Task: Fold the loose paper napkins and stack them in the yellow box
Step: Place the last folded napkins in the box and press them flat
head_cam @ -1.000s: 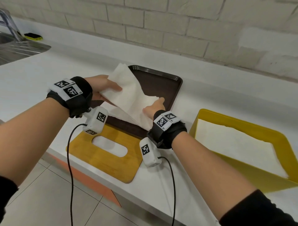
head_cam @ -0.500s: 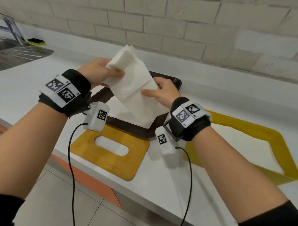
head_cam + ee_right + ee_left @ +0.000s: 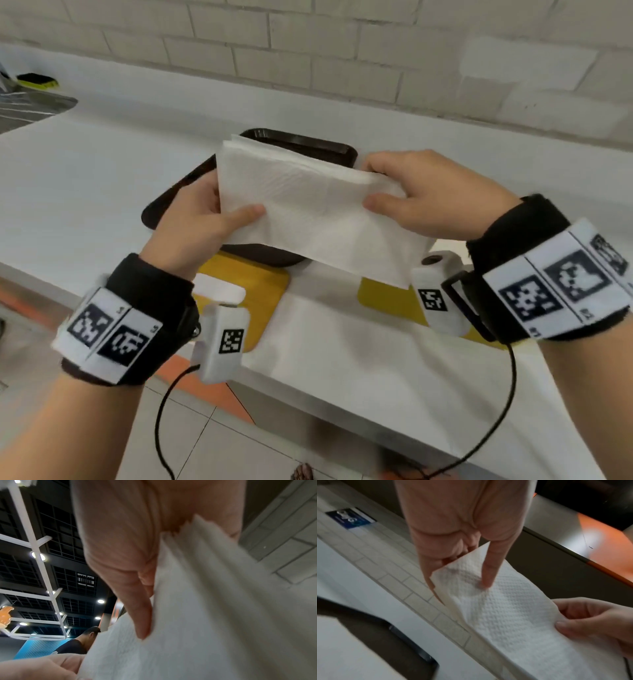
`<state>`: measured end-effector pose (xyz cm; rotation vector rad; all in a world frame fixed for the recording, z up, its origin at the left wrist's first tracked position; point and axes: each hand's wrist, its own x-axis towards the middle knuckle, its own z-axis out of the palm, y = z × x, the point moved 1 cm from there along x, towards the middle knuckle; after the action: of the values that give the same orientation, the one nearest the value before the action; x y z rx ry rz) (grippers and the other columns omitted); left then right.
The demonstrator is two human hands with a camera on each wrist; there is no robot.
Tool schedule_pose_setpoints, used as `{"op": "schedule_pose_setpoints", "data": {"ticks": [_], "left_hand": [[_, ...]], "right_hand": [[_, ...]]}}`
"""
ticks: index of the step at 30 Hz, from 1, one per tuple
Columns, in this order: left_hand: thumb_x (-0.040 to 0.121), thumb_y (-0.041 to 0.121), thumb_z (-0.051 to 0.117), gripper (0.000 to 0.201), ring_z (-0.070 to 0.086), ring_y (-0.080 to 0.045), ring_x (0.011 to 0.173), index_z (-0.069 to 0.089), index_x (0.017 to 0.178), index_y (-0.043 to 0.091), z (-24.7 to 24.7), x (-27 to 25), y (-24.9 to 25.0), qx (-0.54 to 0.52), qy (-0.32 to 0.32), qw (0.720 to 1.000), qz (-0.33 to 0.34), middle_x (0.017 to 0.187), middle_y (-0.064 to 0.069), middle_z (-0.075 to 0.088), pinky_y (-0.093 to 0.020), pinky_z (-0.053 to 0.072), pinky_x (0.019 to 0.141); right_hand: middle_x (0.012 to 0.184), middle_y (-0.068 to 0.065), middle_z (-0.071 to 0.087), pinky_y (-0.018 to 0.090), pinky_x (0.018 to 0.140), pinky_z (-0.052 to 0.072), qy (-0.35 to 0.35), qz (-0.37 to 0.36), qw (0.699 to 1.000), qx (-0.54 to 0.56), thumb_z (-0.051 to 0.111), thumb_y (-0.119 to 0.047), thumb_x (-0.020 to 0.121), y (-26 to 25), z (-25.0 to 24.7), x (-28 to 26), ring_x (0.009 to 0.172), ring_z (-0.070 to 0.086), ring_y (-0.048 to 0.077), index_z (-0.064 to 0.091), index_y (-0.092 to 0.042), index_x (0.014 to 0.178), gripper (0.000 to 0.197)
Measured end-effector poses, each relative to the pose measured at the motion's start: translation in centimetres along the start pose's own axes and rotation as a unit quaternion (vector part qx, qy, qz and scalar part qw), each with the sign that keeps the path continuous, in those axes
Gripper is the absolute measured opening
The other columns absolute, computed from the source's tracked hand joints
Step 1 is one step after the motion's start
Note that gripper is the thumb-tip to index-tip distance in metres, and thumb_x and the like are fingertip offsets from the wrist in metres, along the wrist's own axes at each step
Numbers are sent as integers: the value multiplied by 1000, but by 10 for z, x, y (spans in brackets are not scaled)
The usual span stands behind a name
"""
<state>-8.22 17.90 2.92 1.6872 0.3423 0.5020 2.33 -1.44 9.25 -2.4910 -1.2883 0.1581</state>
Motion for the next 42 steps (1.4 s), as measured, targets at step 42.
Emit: {"op": "schedule_pose_setpoints", "data": {"ticks": [42], "left_hand": [[80, -9, 54, 46, 55, -2, 94, 42, 106, 26, 156, -85, -72, -141, -160, 975, -69, 107, 2, 53, -10, 47, 72]], "right_hand": [[114, -3, 52, 29, 65, 33, -96, 110, 968, -202, 35, -36, 97, 70, 55, -147, 96, 55, 23, 28, -21, 125, 33]]}}
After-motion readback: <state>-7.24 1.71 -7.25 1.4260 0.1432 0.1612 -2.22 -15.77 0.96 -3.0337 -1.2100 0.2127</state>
